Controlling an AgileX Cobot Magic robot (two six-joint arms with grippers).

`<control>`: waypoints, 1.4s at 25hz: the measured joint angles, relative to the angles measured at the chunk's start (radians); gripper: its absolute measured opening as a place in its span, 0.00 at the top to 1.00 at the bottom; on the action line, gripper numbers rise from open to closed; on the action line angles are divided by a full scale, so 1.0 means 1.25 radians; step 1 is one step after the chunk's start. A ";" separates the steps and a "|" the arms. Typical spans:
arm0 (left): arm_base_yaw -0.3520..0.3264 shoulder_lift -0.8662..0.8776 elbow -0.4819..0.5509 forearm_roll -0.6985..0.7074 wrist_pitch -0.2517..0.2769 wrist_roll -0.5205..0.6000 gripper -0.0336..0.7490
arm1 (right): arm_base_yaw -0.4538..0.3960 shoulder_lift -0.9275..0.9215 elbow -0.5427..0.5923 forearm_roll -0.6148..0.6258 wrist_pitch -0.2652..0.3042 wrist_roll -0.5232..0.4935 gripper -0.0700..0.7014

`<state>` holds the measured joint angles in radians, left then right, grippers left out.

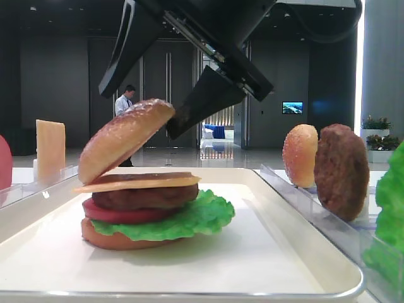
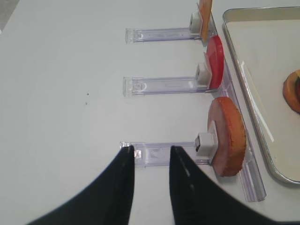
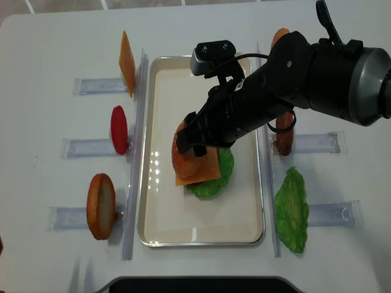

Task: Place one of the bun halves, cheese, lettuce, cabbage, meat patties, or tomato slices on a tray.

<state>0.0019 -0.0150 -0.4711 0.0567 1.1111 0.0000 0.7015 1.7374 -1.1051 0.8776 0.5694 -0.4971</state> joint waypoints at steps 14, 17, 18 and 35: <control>0.000 0.000 0.000 0.000 0.000 0.000 0.70 | -0.102 -0.018 0.000 -0.041 0.077 0.004 0.23; 0.000 0.000 0.000 0.000 0.000 0.000 0.70 | -0.103 -0.053 -0.004 -0.042 0.100 0.017 0.23; 0.000 0.000 0.000 0.000 0.000 0.000 0.70 | -0.104 -0.068 -0.014 -0.046 0.111 0.027 0.23; 0.000 0.000 0.000 0.000 0.000 0.000 0.70 | -0.108 -0.149 -0.210 -0.760 0.353 0.620 0.23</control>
<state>0.0019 -0.0150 -0.4711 0.0567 1.1111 0.0000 0.5669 1.5515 -1.3670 -0.0729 1.0107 0.2773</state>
